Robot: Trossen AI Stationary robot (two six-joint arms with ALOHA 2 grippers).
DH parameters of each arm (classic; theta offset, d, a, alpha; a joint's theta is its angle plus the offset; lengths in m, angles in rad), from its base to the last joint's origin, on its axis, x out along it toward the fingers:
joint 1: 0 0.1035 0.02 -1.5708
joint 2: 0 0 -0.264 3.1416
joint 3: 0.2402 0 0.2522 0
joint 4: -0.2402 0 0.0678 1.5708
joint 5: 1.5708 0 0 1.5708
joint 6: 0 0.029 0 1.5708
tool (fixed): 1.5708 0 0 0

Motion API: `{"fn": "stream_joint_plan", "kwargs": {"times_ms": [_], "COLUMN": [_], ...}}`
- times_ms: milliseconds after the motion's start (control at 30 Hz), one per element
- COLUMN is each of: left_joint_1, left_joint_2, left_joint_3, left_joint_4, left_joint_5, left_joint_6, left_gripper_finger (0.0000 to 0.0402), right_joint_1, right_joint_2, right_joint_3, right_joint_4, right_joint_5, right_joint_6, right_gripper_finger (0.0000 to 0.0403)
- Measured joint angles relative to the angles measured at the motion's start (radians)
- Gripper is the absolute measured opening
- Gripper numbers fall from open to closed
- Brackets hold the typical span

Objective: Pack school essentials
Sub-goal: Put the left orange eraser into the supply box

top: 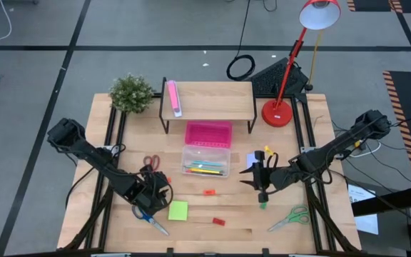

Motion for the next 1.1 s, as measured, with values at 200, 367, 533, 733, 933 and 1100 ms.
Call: {"fn": "stream_joint_plan", "kwargs": {"times_ms": [200, 367, 533, 733, 933, 1100], "left_joint_1": [0.0, 0.001, 0.015, 0.013, 0.03, 0.028], "left_joint_2": [0.0, 0.0, 0.0, 0.0, 0.0, 0.0], "left_joint_3": [0.0, 0.0, 0.0, 0.0, 0.0, 0.0], "left_joint_4": [-0.022, -0.138, -0.128, -0.053, -0.085, -0.082], "left_joint_5": [0.038, 0.09, 0.161, 0.124, 0.103, 0.075], "left_joint_6": [-0.052, -0.185, -0.233, -0.169, -0.13, -0.079], "left_gripper_finger": [0.0202, 0.0202, 0.0202, 0.0203, 0.0207, 0.024], "right_joint_1": [0.0, 0.0, 0.0, 0.0, 0.0, 0.0], "right_joint_2": [0.0, 0.0, 0.0, 0.0, 0.0, 0.0], "right_joint_3": [0.0, 0.0, 0.0, 0.0, 0.0, 0.0], "right_joint_4": [-0.004, -0.009, -0.033, -0.044, -0.044, -0.044], "right_joint_5": [0.001, 0.002, 0.002, 0.003, 0.003, 0.003], "right_joint_6": [-0.065, -0.082, -0.068, -0.065, -0.063, -0.063], "right_gripper_finger": [0.013, 0.013, 0.013, 0.013, 0.013, 0.013]}}
